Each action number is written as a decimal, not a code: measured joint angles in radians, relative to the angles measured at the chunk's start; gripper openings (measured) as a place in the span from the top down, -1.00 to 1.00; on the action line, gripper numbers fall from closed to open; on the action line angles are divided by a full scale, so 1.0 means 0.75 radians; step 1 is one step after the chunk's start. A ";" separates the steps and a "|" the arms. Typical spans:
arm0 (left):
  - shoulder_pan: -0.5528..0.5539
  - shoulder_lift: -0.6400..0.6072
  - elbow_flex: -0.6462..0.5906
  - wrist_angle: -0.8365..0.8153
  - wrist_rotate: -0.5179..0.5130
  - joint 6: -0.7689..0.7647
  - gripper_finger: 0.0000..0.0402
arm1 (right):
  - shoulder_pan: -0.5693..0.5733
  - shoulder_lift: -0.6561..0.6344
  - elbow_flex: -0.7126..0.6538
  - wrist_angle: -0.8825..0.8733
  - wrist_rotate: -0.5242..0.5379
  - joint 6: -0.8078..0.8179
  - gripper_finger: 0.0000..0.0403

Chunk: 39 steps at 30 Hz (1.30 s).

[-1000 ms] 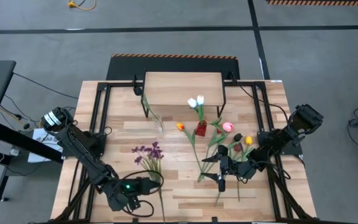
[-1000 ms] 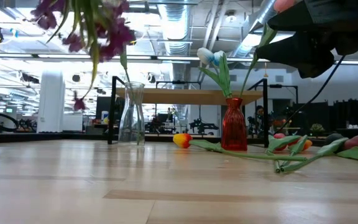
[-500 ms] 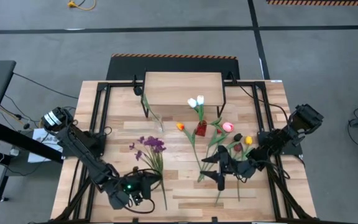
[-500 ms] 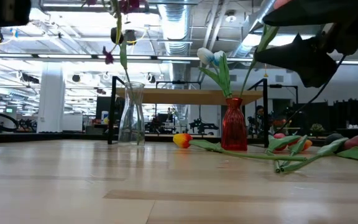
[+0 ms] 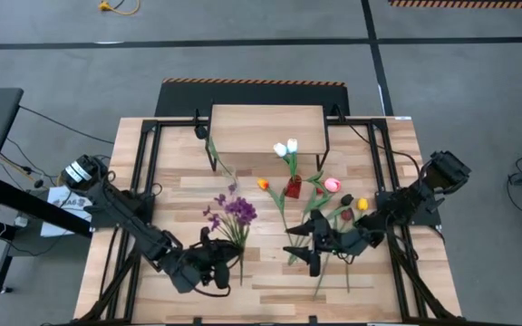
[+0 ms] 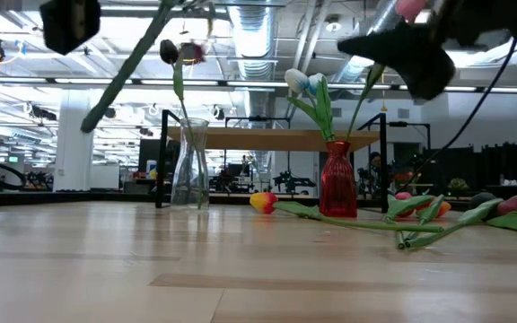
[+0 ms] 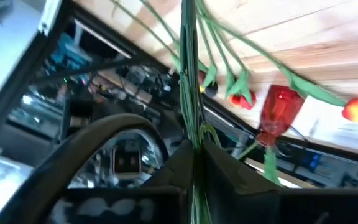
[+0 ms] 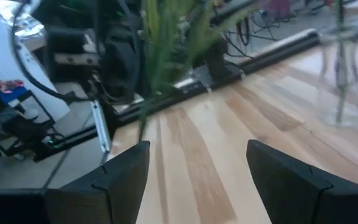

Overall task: Pick and place flowers into a vace then onto a shelf
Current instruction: Put the violet flowers into the red vase

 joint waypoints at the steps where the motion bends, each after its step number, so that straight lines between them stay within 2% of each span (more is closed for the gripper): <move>1: 0.008 0.000 0.000 0.022 0.027 0.029 0.96 | -0.006 0.000 0.013 0.000 -0.004 -0.012 -0.30; 8: 0.033 0.000 0.000 0.294 0.178 0.213 0.96 | -0.046 0.000 0.100 -0.109 -0.009 -0.072 -0.30; 14: 0.058 0.000 0.000 0.369 0.294 0.270 0.96 | -0.092 0.070 0.188 -0.141 -0.094 -0.111 -0.30; 28: 0.065 0.000 0.000 0.362 0.301 0.254 0.96 | -0.137 0.262 0.497 -0.150 -0.255 -0.312 -0.30; 39: 0.066 0.001 0.000 0.352 0.303 0.251 0.96 | -0.143 0.263 0.518 -0.150 -0.368 -0.337 -0.30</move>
